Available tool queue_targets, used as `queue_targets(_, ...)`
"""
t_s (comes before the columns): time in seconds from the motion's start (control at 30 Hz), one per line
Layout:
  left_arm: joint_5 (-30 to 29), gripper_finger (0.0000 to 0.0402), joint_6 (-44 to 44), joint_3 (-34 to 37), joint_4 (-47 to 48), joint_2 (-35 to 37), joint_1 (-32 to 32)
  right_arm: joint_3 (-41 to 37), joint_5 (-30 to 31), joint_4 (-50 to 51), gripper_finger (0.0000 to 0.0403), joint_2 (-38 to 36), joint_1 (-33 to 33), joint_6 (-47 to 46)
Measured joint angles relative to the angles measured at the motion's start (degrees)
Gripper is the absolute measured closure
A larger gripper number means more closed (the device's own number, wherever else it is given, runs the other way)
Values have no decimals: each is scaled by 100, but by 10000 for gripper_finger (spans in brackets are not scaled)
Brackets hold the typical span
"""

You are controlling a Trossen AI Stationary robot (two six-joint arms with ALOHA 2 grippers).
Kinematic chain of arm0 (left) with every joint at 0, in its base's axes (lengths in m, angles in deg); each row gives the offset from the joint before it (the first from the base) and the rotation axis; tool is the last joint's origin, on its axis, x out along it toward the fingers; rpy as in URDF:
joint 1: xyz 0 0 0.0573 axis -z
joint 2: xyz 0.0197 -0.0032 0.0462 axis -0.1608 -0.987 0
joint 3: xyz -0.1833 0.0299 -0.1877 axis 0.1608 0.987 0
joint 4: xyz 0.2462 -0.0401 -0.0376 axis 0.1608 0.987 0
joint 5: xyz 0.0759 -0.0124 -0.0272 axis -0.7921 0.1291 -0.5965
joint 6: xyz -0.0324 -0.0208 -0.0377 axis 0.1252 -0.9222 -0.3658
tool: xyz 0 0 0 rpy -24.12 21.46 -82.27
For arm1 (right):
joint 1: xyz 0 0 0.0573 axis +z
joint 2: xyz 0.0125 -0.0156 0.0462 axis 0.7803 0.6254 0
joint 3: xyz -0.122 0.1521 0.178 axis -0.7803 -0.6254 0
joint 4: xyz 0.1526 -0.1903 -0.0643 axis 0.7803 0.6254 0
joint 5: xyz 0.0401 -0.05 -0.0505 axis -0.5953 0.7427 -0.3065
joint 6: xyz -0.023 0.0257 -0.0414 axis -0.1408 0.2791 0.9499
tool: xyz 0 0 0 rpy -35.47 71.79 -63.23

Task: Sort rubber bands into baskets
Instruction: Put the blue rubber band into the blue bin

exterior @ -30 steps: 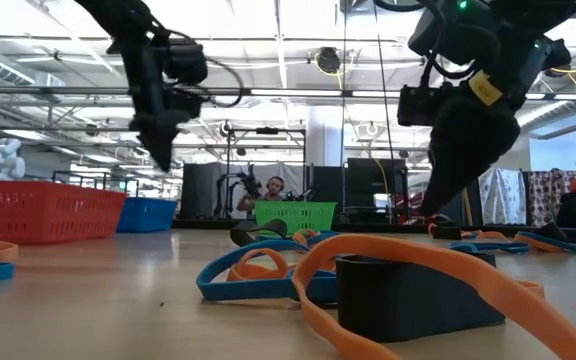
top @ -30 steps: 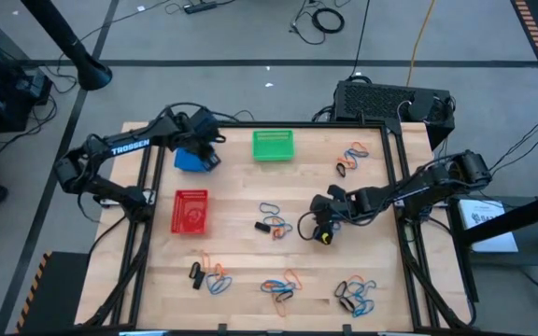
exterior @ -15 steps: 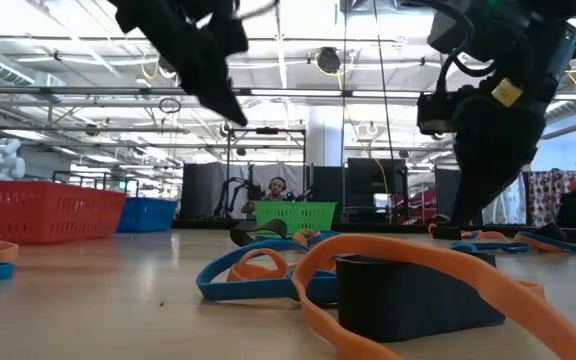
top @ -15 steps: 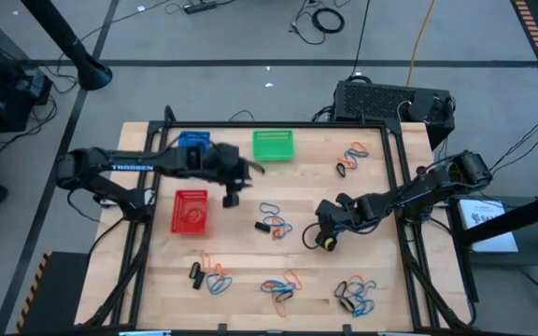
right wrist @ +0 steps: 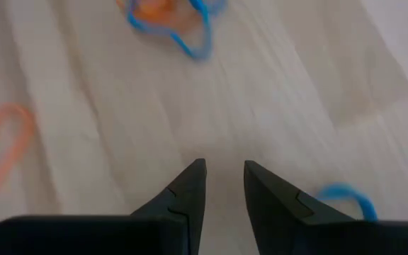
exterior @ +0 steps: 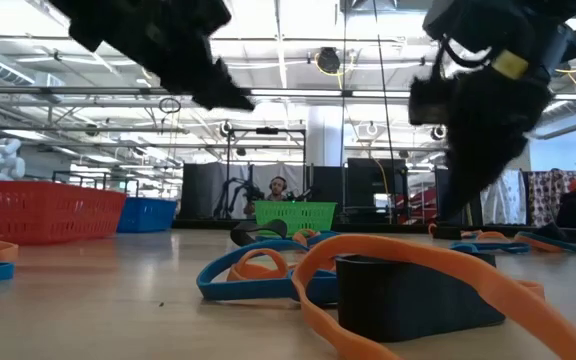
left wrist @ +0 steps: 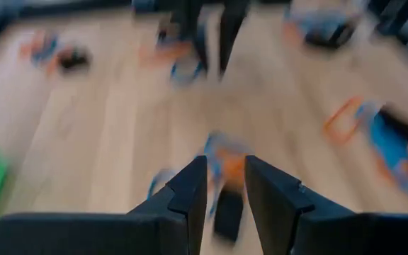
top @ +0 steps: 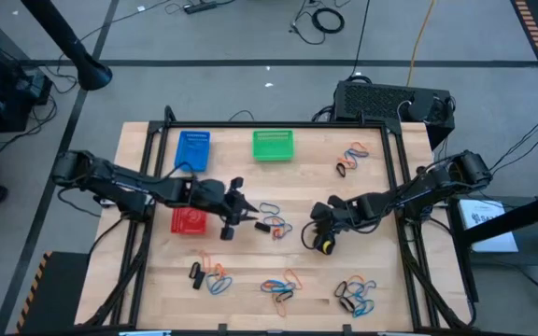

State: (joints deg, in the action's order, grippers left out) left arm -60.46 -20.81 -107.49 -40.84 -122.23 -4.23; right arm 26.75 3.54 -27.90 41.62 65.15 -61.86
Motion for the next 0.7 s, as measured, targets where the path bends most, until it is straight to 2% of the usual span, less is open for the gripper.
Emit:
queue_targets(0.1,6,297,0,263,-832,-96,123,2,49,-149,312,0,-2,157)
queue_targets(0.2,-35,297,-34,402,-1131,-171,182,0,405,-452,312,18,-55,413)
queue_targets(0.4,-400,297,-44,397,-1093,-456,236,3,468,-2047,312,510,-228,1283)
queue_targets(0.6,-637,297,-42,399,-1108,-746,216,4,487,-2233,312,1063,-435,1419)
queue_targets(0.7,-679,297,-40,399,-1209,-848,168,4,442,-2675,312,1427,-507,1361)
